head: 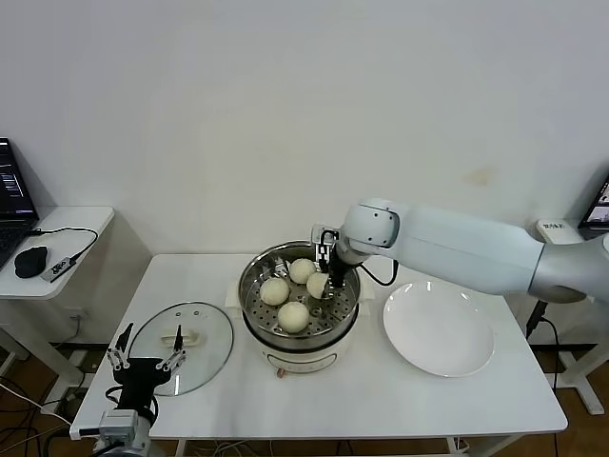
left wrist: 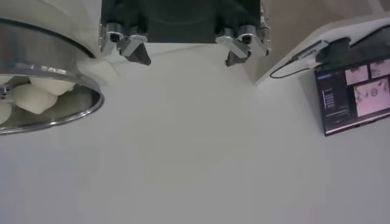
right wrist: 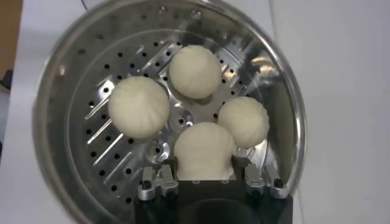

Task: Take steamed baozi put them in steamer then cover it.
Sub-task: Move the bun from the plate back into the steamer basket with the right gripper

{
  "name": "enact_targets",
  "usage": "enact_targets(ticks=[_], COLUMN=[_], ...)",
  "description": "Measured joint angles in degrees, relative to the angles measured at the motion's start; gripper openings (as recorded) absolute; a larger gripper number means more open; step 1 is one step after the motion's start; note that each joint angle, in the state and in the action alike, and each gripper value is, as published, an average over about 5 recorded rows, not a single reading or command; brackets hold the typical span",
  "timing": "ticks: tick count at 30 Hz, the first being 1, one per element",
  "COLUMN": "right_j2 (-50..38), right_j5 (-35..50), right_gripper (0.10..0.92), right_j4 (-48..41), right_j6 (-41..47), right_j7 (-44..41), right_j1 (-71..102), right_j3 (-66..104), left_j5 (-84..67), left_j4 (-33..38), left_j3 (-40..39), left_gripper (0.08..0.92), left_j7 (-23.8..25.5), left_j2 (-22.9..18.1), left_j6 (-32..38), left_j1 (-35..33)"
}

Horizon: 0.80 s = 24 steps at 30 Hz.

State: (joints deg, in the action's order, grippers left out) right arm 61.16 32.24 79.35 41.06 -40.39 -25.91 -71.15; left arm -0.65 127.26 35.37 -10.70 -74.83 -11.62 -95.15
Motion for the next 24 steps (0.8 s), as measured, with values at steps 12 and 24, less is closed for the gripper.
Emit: enact_targets(ticks=[12,24], right_j2=[-0.2,-3.3], right_j5=[-1.9,-0.4], right_gripper=[0.648,0.822], right_j4=[-0.3,3.2], right_j6=[0.4,0.5], right_j7=[-0.5,2.1], right_j1=[0.8,0.7], right_j3=[-0.3,2.3], left_j5=[0.1,0.0], left_j4=[-0.1,0.0], left_j3=[-0.3,0.0], left_gripper=[0.823,0.823], left_j7=[0.0,-0.1], left_j2=[-0.2,0.0], left_j6=[0.0,0.1], left_j1=[0.0,-0.3])
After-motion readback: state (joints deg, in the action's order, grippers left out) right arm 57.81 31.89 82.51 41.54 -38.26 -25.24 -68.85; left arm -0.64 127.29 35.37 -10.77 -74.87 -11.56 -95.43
